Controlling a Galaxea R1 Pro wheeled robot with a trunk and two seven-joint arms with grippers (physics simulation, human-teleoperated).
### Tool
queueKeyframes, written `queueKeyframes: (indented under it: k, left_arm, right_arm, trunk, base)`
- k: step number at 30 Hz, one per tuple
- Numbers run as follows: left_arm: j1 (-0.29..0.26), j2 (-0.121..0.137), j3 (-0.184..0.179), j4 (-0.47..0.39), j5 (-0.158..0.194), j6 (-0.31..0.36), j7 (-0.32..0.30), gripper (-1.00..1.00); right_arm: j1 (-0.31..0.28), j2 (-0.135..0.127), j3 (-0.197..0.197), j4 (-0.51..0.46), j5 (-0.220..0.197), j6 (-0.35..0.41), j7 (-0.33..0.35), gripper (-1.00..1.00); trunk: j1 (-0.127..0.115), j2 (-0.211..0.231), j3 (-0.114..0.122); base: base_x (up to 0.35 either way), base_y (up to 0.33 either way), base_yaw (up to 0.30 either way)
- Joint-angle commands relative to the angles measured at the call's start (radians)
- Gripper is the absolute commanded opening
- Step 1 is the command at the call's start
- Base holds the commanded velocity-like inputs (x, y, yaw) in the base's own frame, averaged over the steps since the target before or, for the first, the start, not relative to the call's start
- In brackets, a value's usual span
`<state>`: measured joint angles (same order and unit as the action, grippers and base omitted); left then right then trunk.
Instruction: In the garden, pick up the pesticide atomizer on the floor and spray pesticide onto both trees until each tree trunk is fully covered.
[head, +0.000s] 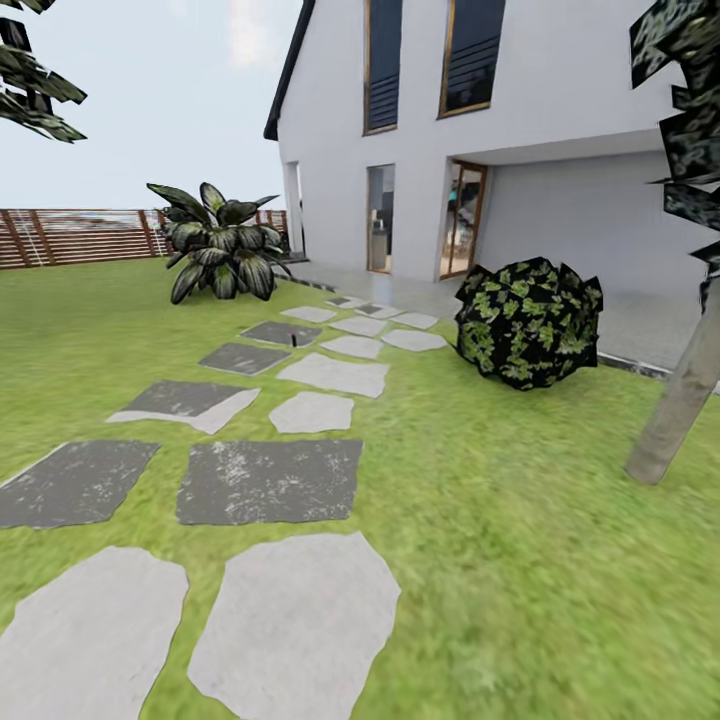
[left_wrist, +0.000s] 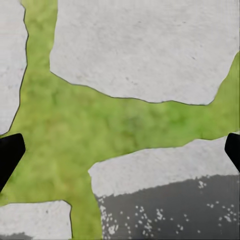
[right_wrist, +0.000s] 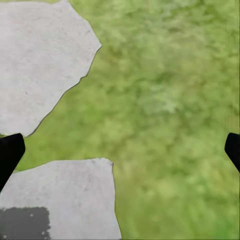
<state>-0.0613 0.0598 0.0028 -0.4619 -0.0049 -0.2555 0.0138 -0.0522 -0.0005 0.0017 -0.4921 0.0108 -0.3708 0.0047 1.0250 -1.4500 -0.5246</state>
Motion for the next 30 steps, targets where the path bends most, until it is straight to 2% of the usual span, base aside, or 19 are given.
queueKeyframes:
  k: [1, 10, 17, 23, 26, 27, 30]
  left_arm:
    - [0.0, 0.0, 0.0, 0.0, 0.0, 0.0, 0.0, 1.0]
    - [0.0, 0.001, 0.0, 0.0, 0.0, -0.001, 0.0, 1.0]
    - [0.0, 0.001, 0.0, 0.005, -0.001, -0.021, -0.001, 1.0]
    - [0.0, 0.005, 0.003, 0.015, -0.002, -0.025, -0.001, 1.0]
    - [0.0, 0.013, 0.005, 0.02, -0.003, -0.025, -0.001, 1.0]
    - [0.0, 0.023, 0.004, 0.032, -0.002, -0.026, -0.003, 1.0]
    - [0.0, 0.031, -0.003, 0.072, -0.005, -0.068, -0.004, 1.0]
  right_arm:
    - [0.0, 0.0, 0.0, 0.0, 0.0, 0.0, 0.0, 1.0]
    - [0.0, 0.0, 0.0, -0.007, -0.002, -0.001, 0.0, 1.0]
    - [0.0, -0.001, -0.002, -0.008, 0.0, -0.057, 0.0, 1.0]
    - [0.0, -0.001, 0.0, -0.002, 0.0, -0.063, 0.0, 1.0]
    - [0.0, -0.001, -0.001, -0.002, 0.0, -0.063, 0.0, 1.0]
    - [0.0, -0.001, -0.001, -0.003, -0.001, -0.063, 0.0, 1.0]
    - [0.0, 0.004, 0.0, -0.008, -0.001, -0.064, 0.0, 1.0]
  trunk:
    - [0.0, 0.0, 0.0]
    - [0.0, 0.0, 0.0]
    - [0.0, 0.0, 0.0]
    - [0.0, 0.0, 0.0]
    - [0.0, 0.0, 0.0]
    - [0.0, 0.0, 0.0]
    - [0.0, 0.0, 0.0]
  base:
    - [0.263, 0.244, 0.0]
    - [0.263, 0.244, 0.0]
    - [0.263, 0.244, 0.0]
    - [0.264, 0.243, 0.0]
    - [0.267, 0.241, 0.0]
    - [0.268, 0.24, 0.0]
    - [0.269, 0.226, 0.0]
